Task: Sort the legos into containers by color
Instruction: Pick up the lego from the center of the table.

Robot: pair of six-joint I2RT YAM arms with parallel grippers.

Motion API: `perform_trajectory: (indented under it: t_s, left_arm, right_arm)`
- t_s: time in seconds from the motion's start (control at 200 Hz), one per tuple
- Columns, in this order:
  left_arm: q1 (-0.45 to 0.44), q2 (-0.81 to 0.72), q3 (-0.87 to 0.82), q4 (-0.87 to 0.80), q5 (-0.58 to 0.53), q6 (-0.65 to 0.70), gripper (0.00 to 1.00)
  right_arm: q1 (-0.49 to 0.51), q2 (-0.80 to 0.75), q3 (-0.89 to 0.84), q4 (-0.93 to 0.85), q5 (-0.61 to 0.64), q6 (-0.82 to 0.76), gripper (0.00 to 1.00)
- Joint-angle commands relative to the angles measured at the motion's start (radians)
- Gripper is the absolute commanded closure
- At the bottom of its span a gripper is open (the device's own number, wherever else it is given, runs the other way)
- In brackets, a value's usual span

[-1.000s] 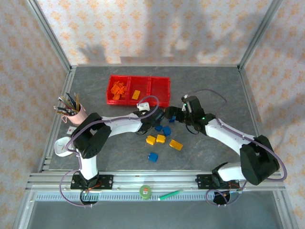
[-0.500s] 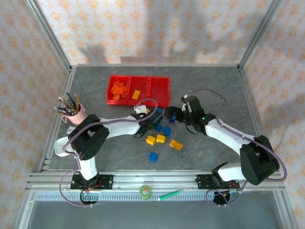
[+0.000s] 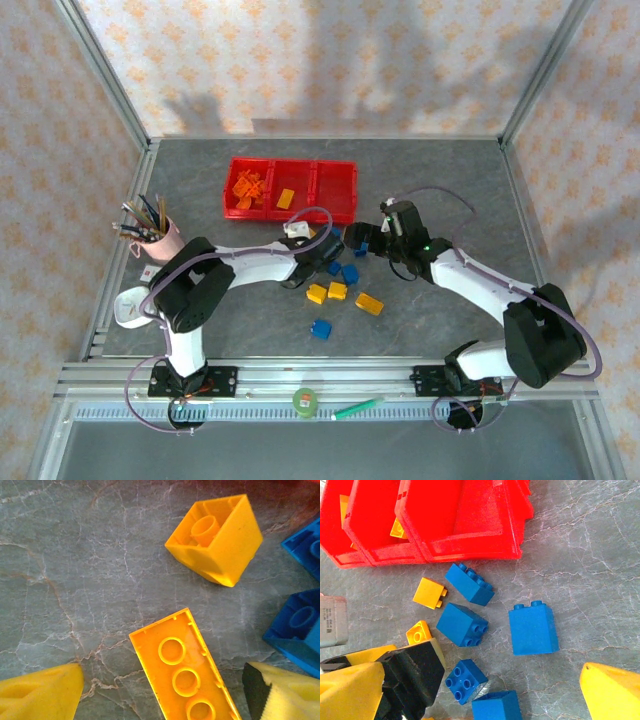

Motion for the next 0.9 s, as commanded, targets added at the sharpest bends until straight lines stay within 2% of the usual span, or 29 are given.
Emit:
perform_trajectory:
  t_s: [0.0, 0.11, 0.24, 0.365, 0.641, 0.891]
  left_arm:
    - [0.013, 0.032, 0.0, -0.001, -0.009, 0.006, 0.16]
    - [0.018, 0.025, -0.027, 0.002, -0.009, 0.001, 0.21]
    - [0.027, -0.025, -0.097, 0.036, 0.001, -0.006, 0.33]
    - [0.05, -0.07, -0.16, 0.137, 0.077, 0.037, 0.42]
    - [0.066, -0.005, -0.091, 0.161, 0.131, 0.128, 0.5]
    - [0.067, 0.0, -0.094, 0.159, 0.145, 0.116, 0.62]
  right_arm:
    - [-0.008, -0.016, -0.012, 0.017, 0.01, 0.0, 0.0]
    - [-0.008, -0.015, -0.014, 0.02, 0.004, 0.0, 0.0]
    - [-0.008, -0.016, -0.012, 0.017, 0.003, -0.003, 0.0]
    - [-0.008, -0.016, -0.013, 0.02, 0.0, -0.002, 0.0]
    - [-0.008, -0.016, -0.011, 0.02, 0.002, -0.002, 0.0]
    - [-0.008, -0.015, -0.008, 0.02, -0.003, -0.002, 0.0]
